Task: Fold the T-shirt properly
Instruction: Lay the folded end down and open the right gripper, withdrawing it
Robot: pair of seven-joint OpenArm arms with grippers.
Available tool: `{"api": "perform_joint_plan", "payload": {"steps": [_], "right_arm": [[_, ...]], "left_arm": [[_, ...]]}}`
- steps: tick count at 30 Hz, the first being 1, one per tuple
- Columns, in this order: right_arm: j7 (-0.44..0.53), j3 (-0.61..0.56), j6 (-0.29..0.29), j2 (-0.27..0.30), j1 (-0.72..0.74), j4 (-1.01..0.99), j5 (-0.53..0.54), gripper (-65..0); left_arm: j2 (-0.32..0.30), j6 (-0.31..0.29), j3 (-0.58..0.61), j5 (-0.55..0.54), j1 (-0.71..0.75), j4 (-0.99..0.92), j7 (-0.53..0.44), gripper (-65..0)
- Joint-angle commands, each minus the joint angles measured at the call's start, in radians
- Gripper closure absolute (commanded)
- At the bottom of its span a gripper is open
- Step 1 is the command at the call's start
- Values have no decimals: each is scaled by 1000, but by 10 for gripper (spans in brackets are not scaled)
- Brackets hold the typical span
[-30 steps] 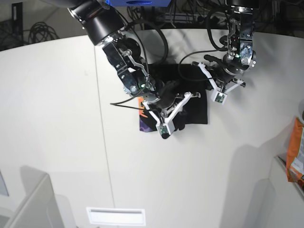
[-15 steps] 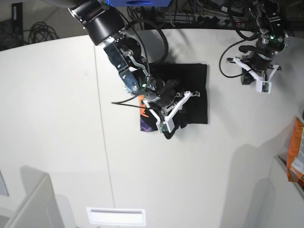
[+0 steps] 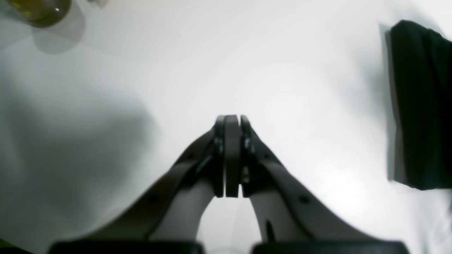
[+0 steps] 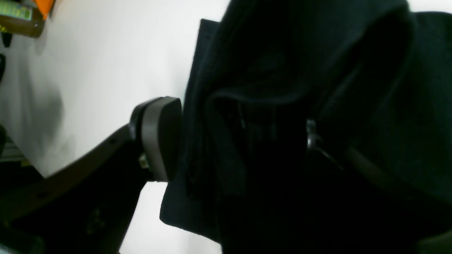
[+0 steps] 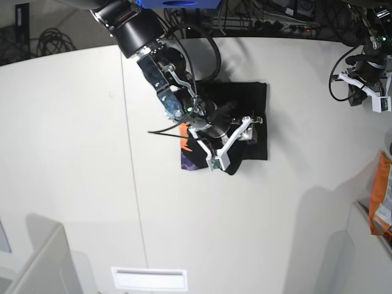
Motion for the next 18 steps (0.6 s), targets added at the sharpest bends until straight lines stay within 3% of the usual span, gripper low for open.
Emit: {"api": "perform_joint_plan", "payload": {"steps": [1,11,18], "right_arm": [[20,-5,9,-14,21,17,3,-395],[20,-209,9,-14,85,17,4,-395],[20,-439,10,-15,182,31,10,-398]], "left_arm": [[-12,-2,-10,-10,4,15,-20,0],[-12,-2,-10,-10,4,15,-18,0],[-12,-2,-10,-10,2,15,-18,0]]}}
